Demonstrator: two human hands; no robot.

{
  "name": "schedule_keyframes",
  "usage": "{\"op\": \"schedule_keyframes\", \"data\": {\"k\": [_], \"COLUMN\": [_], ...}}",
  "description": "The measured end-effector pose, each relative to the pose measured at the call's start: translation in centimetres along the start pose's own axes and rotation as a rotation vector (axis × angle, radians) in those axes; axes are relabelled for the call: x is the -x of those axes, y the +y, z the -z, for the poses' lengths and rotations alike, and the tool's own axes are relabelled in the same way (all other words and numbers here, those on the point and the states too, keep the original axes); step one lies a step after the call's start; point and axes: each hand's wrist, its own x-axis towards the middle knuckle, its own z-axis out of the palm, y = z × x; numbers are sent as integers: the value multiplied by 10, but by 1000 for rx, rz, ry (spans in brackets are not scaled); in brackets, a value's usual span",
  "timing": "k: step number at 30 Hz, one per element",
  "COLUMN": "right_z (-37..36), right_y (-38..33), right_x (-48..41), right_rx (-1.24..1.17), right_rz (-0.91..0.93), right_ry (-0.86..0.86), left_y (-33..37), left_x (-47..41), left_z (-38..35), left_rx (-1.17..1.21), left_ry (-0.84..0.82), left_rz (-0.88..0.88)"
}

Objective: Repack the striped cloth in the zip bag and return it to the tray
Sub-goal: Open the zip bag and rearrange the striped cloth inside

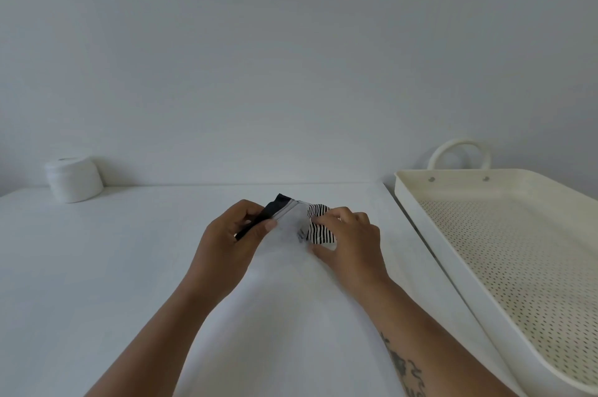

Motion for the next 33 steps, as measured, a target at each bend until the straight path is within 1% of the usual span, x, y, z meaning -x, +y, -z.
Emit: {"op": "schedule_keyframes", "data": {"k": [5,8,10,13,14,16,19,21,23,27,29,33], "right_z": [4,10,13,14,12,10,9,7,7,7,7,4], "right_y": [2,8,14,17,17,11,-8,-18,-24,-22,-20,-19], "right_x": [0,0,1,0,0,0,-1,0,1,2,2,3], "right_rx": [44,76,114,150,130,24,-148,-337,-515,-519,-528,-577], "right_rz": [-50,-123,-205,-277,-260,-163,14,57,57,31,30,-6], "right_ry": [39,95,125,88,57,19,56,77,59,24,9,-29], "left_y": [-4,-7,-11,-15,-16,-16,-16,-14,-10,-1,1,1], "left_x": [-1,-4,-6,-7,-6,-6,-5,-3,0,0,0,-1], "left_z": [1,5,10,14,13,12,11,10,8,5,4,4], "left_rx": [8,-12,-13,-15,-14,-24,-42,-85,-106,-27,7,78], "left_ry": [-4,54,112,144,142,136,106,72,49,73,57,10], "left_rz": [12,28,40,55,62,67,65,48,12,-12,-5,54]}}
